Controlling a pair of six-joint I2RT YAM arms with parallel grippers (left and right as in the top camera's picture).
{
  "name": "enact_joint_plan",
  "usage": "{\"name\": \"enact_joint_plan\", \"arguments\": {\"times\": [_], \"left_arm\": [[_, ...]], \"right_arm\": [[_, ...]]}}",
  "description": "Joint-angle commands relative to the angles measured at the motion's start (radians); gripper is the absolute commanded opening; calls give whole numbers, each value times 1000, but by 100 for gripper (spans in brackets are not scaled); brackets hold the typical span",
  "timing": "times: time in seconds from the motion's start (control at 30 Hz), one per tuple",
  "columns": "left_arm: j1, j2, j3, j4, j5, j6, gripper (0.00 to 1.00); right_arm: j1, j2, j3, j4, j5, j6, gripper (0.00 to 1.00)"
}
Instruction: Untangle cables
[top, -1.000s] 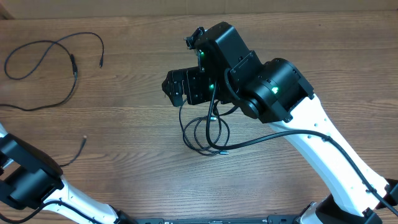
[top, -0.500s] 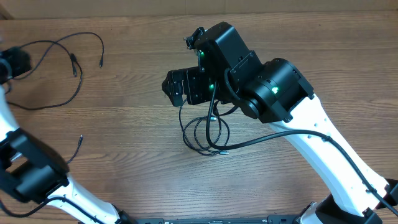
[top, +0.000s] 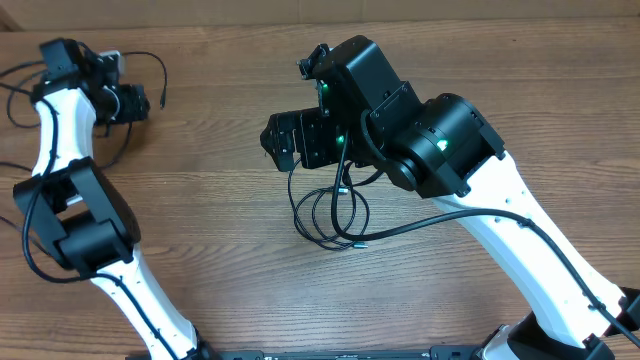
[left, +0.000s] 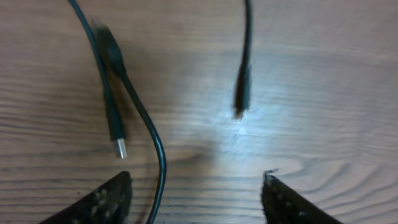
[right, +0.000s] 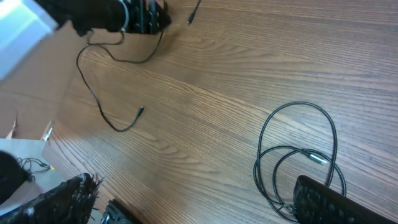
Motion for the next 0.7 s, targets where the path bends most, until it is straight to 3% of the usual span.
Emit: {"name": "enact_joint_plan", "arguments": {"times": [0.0, 0.23, 0.4, 0.47, 0.67], "left_arm": [[6, 31, 5, -9, -37, 61, 59], [17, 89, 4, -49, -129, 64, 49], [20, 114, 3, -62, -136, 64, 25], [20, 114, 3, -64, -136, 63, 4], [24, 91, 6, -110, -139, -19, 4]], "right_arm": [[-3, 0, 13, 13, 17, 0, 100], [-3, 0, 14, 23, 16, 1, 100], [-3, 0, 14, 28, 16, 1, 100], [-3, 0, 13, 29, 16, 1, 100], [-3, 0, 13, 38, 17, 0, 100]]}}
